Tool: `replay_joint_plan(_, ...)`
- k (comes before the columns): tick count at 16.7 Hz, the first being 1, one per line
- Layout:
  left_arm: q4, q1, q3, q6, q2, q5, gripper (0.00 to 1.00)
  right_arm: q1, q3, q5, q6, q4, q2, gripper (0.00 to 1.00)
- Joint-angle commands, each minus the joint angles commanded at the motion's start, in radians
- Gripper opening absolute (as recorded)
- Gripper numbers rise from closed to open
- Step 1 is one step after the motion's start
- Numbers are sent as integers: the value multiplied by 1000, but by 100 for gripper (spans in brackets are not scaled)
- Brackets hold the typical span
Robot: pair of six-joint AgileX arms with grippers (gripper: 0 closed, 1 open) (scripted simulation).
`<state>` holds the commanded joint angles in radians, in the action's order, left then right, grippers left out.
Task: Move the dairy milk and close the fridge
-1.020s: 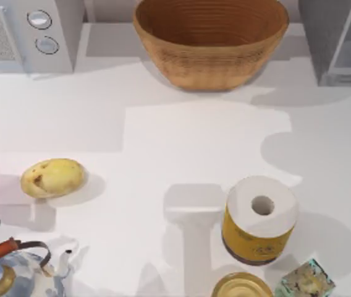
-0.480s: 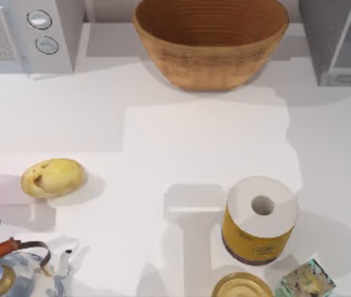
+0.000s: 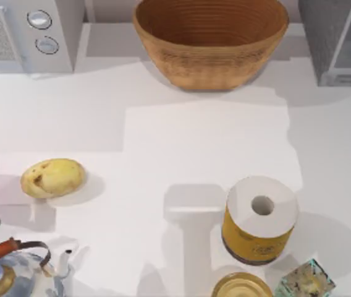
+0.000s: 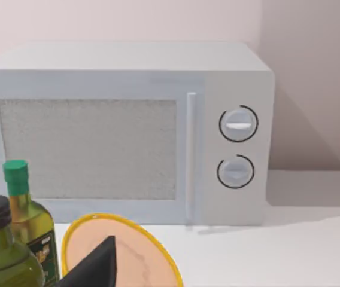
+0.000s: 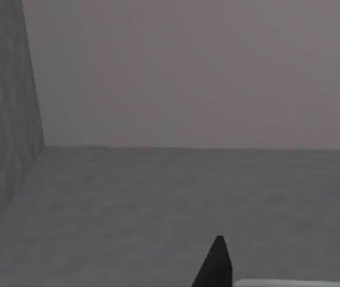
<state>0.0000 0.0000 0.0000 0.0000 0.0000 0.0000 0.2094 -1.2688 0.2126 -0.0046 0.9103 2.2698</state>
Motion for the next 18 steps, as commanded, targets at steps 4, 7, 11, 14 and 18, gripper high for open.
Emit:
replay_joint_plan(4, 0, 0, 0, 0, 0, 0, 100, 0, 0, 0, 0, 0, 0, 45)
replay_joint_plan(7, 0, 0, 0, 0, 0, 0, 100, 0, 0, 0, 0, 0, 0, 68)
replay_joint_plan(11, 0, 0, 0, 0, 0, 0, 100, 0, 0, 0, 0, 0, 0, 98)
replay_joint_plan(14, 0, 0, 0, 0, 0, 0, 100, 0, 0, 0, 0, 0, 0, 100)
replay_joint_plan(18, 0, 0, 0, 0, 0, 0, 100, 0, 0, 0, 0, 0, 0, 100)
